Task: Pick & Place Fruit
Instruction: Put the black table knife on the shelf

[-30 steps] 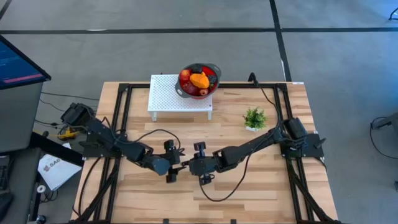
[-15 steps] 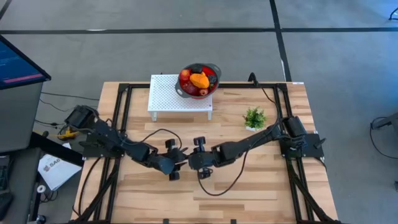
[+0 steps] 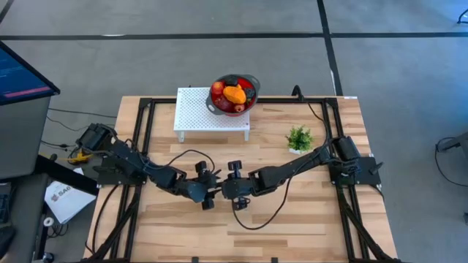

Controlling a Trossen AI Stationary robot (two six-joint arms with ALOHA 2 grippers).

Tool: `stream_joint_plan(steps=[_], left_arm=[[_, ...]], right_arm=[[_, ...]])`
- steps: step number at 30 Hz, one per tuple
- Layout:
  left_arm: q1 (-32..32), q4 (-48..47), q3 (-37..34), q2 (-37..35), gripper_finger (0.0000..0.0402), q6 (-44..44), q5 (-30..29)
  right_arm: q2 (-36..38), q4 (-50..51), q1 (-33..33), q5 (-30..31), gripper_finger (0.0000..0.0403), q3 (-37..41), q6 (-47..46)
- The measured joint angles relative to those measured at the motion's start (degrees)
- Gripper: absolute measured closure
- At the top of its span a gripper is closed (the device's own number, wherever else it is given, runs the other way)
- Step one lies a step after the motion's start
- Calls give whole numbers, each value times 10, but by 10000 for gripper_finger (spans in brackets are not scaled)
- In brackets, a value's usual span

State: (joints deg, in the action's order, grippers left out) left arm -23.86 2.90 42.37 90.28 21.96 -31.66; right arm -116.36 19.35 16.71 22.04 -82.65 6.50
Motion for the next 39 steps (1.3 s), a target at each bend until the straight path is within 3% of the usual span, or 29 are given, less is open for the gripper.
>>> stream_joint_plan(steps=[4,10,15,21,24,28,32,36,39], left_arm=[[0,1,0,0,231,0,0],[0,1,0,0,315,3,-4],[0,0,0,0,316,-1,2],[0,-11,-1,0,305,9,7],[-3,-8,-12,0,302,37,10],[-15,-10,-44,0,309,97,11],[-33,-5,-72,0,308,147,6],[-53,-10,-87,0,307,195,-2],[-80,-8,-87,0,306,217,-44]], right_arm=[[0,1,0,-1,300,0,-1],[0,1,0,-2,299,0,-13],[1,17,-4,-12,275,-1,-36],[1,63,-3,-14,169,0,-94],[1,68,3,0,135,5,-134],[1,108,28,69,128,23,-156],[1,155,52,81,129,49,-192],[10,241,81,143,130,88,-289],[37,282,107,186,130,140,-392]])
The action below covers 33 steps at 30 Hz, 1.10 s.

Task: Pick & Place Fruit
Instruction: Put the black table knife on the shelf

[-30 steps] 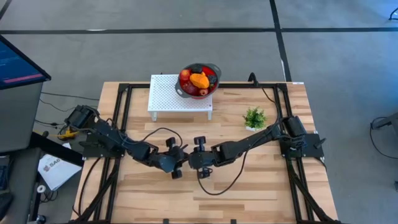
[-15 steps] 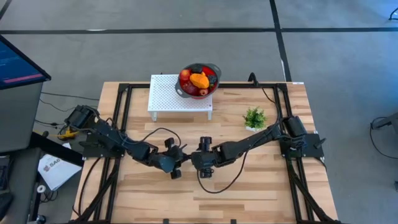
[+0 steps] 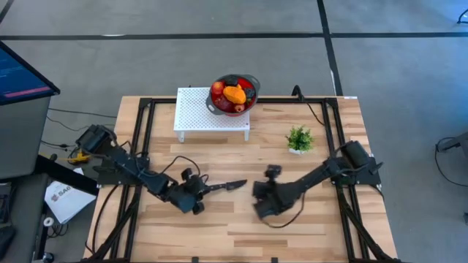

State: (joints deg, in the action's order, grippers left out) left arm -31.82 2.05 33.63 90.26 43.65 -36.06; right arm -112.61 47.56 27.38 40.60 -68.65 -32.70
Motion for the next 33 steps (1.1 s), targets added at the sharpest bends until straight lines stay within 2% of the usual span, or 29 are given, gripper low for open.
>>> stream_joint_plan(steps=[3,7,10,12,15,18,25,31,33], left_arm=[[-38,15,0,0,306,25,-92],[-97,60,0,0,306,37,-287],[-124,94,0,0,305,31,-441],[-126,98,0,-11,305,31,-511],[-92,98,1,-43,305,3,-520],[-46,101,5,-90,305,-63,-519],[51,100,3,-258,305,-202,-503],[153,98,3,-387,305,-254,-400],[181,90,3,-416,305,-269,-386]], right_arm=[[36,-10,30,37,130,67,-111],[76,-64,71,77,130,145,-232],[97,-108,92,104,130,183,-282],[106,-141,99,120,130,197,-289],[110,-171,94,140,130,201,-279],[112,-202,80,148,130,201,-243],[112,-312,50,148,130,201,-134],[112,-392,43,147,130,201,-56],[112,-409,43,147,130,201,-41]])
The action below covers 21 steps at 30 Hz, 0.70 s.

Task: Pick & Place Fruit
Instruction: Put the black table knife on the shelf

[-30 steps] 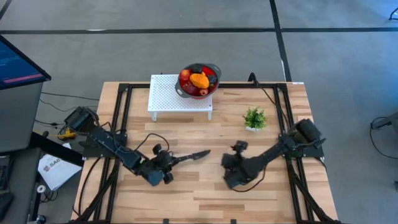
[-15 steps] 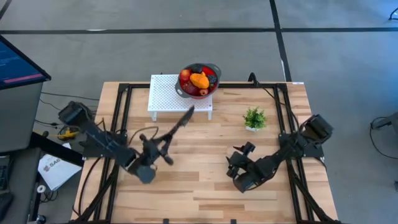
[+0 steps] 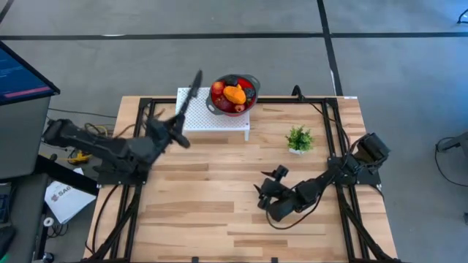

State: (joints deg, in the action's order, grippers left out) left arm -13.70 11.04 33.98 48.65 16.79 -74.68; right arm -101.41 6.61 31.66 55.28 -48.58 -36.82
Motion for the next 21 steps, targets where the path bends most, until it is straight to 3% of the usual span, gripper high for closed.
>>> stream_joint_plan(steps=[5,12,16,21], left_arm=[[65,-37,0,-47,305,6,32],[192,-203,0,-75,305,176,290],[269,-291,2,-78,305,227,336],[347,-340,25,-69,305,229,384]], right_arm=[[0,-20,0,-2,130,0,14],[0,-26,0,-4,130,0,14],[0,-26,0,-8,130,0,14],[0,-28,-4,-12,130,0,14]])
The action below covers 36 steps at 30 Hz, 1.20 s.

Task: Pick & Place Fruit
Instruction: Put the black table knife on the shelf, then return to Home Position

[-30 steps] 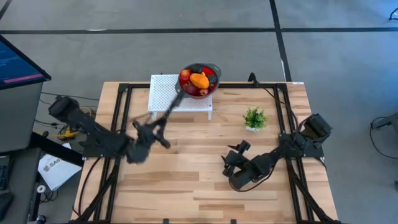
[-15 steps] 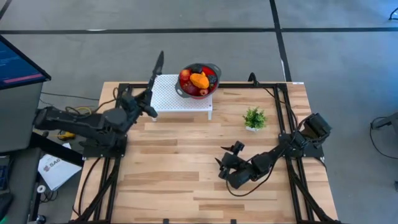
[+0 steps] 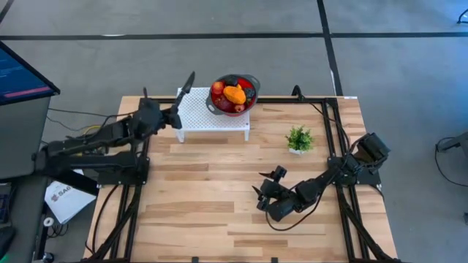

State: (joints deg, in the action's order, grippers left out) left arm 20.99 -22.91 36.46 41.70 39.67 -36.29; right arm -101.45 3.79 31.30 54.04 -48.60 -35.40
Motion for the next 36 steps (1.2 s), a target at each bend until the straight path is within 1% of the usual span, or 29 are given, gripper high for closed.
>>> stream_joint_plan(steps=[3,7,15,20,28,36], left_arm=[[20,-28,7,16,305,2,12],[22,-46,8,53,305,28,53],[22,-49,8,137,305,58,63],[22,-41,8,157,300,59,64],[22,-30,8,158,266,60,88],[22,-17,8,158,216,60,106]], right_arm=[[0,0,-5,0,130,0,0],[0,-2,-8,0,130,0,0],[0,-2,-7,-1,130,0,0],[0,-2,-7,-1,130,0,0],[0,-2,-7,-1,130,0,0],[0,-2,-7,-1,130,0,0]])
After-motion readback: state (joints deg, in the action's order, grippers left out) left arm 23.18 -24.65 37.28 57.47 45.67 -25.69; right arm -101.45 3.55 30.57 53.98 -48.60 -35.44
